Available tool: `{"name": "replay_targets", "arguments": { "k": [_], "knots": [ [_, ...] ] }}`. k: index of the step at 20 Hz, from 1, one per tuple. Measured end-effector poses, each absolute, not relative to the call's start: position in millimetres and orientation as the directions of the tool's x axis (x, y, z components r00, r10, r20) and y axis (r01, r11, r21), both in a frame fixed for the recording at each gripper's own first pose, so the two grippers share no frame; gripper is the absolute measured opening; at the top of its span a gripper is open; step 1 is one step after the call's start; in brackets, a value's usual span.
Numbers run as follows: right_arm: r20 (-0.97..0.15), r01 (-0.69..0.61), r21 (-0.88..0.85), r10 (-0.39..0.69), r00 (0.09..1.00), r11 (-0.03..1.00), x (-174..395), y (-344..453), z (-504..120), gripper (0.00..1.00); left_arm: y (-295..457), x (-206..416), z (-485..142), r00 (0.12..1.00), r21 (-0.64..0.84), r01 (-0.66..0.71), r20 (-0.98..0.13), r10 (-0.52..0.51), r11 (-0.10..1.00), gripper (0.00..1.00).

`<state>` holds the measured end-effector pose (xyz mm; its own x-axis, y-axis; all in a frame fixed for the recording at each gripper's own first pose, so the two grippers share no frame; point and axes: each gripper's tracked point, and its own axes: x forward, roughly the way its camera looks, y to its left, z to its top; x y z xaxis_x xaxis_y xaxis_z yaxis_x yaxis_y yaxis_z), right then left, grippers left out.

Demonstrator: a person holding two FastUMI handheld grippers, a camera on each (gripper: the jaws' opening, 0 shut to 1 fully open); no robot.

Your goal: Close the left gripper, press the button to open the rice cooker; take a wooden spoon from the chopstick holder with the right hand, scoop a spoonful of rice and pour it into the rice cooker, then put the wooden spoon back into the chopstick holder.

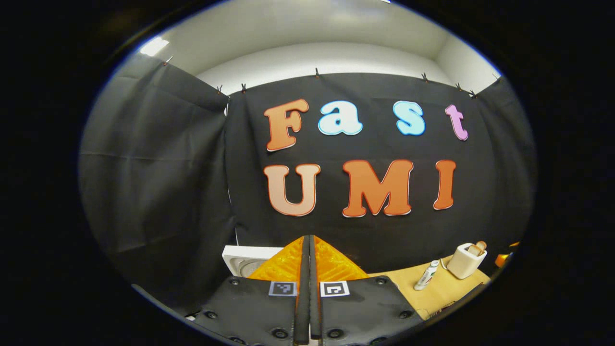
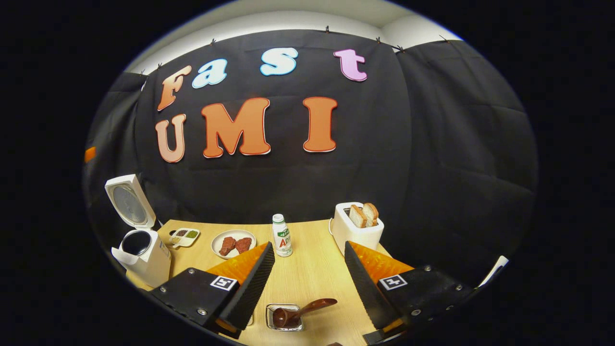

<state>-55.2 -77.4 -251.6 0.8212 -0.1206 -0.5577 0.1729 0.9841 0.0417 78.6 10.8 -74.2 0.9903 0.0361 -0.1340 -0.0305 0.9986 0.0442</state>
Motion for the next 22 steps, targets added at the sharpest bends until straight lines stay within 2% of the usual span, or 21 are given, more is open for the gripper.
{"name": "replay_targets", "arguments": {
  "k": [3, 5, 8, 9, 10, 12, 16, 22],
  "knots": [
    [-0.607, 0.198, 0.074, -0.114, 0.787, 0.977, -64, -82, -275, 0.92, -5, 62, -57, 0.997, 0.029, -0.016, -0.071, 0.018, 0.999, 0.05],
    [-0.644, 0.215, 0.101, -0.101, 0.758, 0.971, -72, -83, -294, 0.92, -15, 53, -48, 1.000, 0.021, -0.005, -0.028, 0.006, 1.000, 0.23],
    [-0.697, 0.245, 0.147, -0.076, 0.713, 0.958, -85, -82, -324, 0.92, -36, 40, -41, 0.999, 0.018, 0.030, 0.026, -0.030, 0.999, 0.39],
    [-0.711, 0.261, 0.167, -0.067, 0.700, 0.951, -88, -84, -334, 0.92, -42, 36, -40, 0.999, 0.020, 0.035, 0.033, -0.036, 0.999, 0.51],
    [-0.721, 0.278, 0.189, -0.059, 0.690, 0.942, -89, -84, -342, 0.91, -49, 29, -40, 0.998, 0.013, 0.049, 0.041, -0.050, 0.999, 0.67],
    [-0.750, 0.320, 0.245, -0.030, 0.660, 0.915, -97, -83, -360, 0.91, -62, 23, -39, 0.997, -0.005, 0.063, 0.052, -0.062, 0.998, 0.75],
    [-0.774, 0.396, 0.366, 0.039, 0.632, 0.842, -110, -76, -388, 0.91, -84, 17, -52, 0.995, 0.007, 0.094, 0.018, -0.095, 0.995, 0.76],
    [-0.711, 0.485, 0.542, 0.068, 0.700, 0.686, -114, -67, -398, 0.68, -98, 17, -63, 0.994, 0.020, 0.111, -0.018, -0.111, 0.994, 0.76]
  ]
}}
